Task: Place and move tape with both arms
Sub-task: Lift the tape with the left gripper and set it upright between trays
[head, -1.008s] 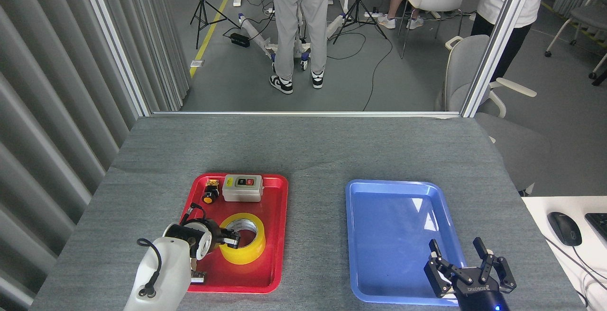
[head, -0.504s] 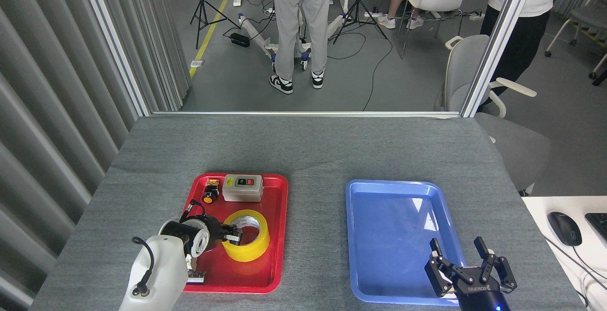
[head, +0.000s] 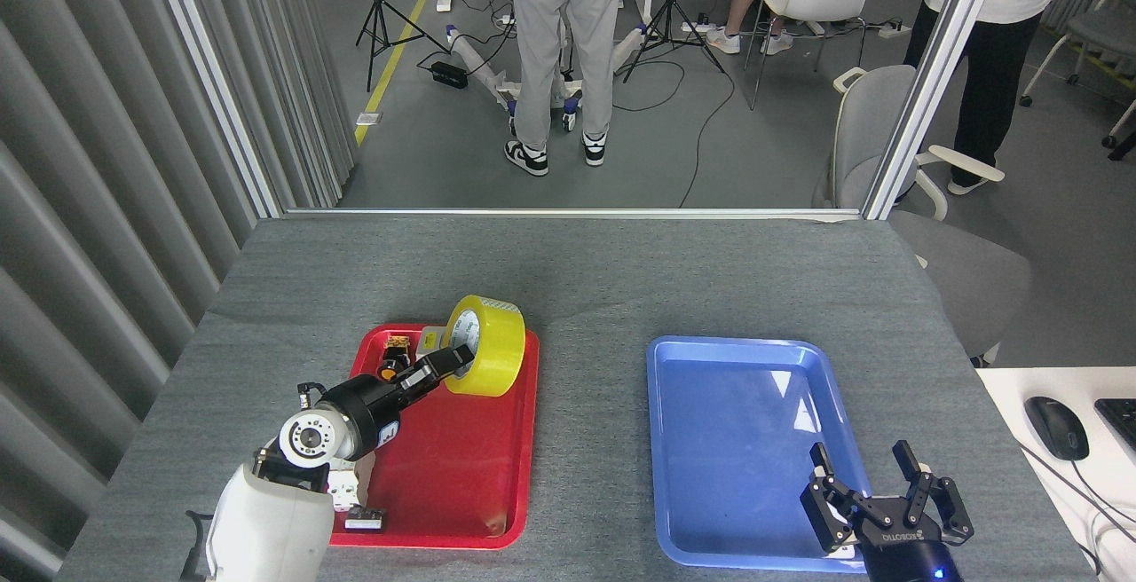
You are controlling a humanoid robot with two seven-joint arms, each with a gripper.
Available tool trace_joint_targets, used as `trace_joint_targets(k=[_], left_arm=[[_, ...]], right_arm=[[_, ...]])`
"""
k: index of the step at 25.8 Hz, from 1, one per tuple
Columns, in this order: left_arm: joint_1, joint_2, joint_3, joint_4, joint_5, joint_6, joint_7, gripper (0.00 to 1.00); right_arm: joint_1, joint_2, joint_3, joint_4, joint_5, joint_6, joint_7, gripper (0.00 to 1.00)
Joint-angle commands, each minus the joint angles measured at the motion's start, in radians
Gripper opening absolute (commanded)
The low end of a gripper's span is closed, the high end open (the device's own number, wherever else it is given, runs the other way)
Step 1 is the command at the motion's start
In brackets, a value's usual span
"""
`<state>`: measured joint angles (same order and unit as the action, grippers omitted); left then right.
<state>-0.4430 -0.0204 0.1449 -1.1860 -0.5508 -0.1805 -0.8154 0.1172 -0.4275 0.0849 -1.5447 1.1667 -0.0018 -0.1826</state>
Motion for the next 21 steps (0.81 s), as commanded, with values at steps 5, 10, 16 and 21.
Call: trace_joint_targets(k=[5, 10, 16, 21], left_arm=[[0.078, -0.076, 0.010, -0.040, 0.391, -0.004, -0.065, 0.00], [0.225, -0.075, -0.123, -0.104, 0.522, -0.185, -0.172, 0.00], [0.302, -0.067, -0.246, -0.109, 0.525, -0.401, -0.203, 0.00], [0.302, -0.070, -0.289, -0.109, 0.523, -0.405, -0.202, 0.00]], right_arm=[[0.002, -0.005, -0.004, -0.002, -0.061, -0.070, 0.003, 1.00], [0.007, -0.138, -0.016, 0.000, -0.461, -0.313, 0.021, 1.00], [0.006, -0.336, 0.047, 0.041, -0.842, -0.527, 0.055, 1.00], [0.007, -0.508, 0.207, 0.044, -1.062, -0.780, 0.057, 1.00]])
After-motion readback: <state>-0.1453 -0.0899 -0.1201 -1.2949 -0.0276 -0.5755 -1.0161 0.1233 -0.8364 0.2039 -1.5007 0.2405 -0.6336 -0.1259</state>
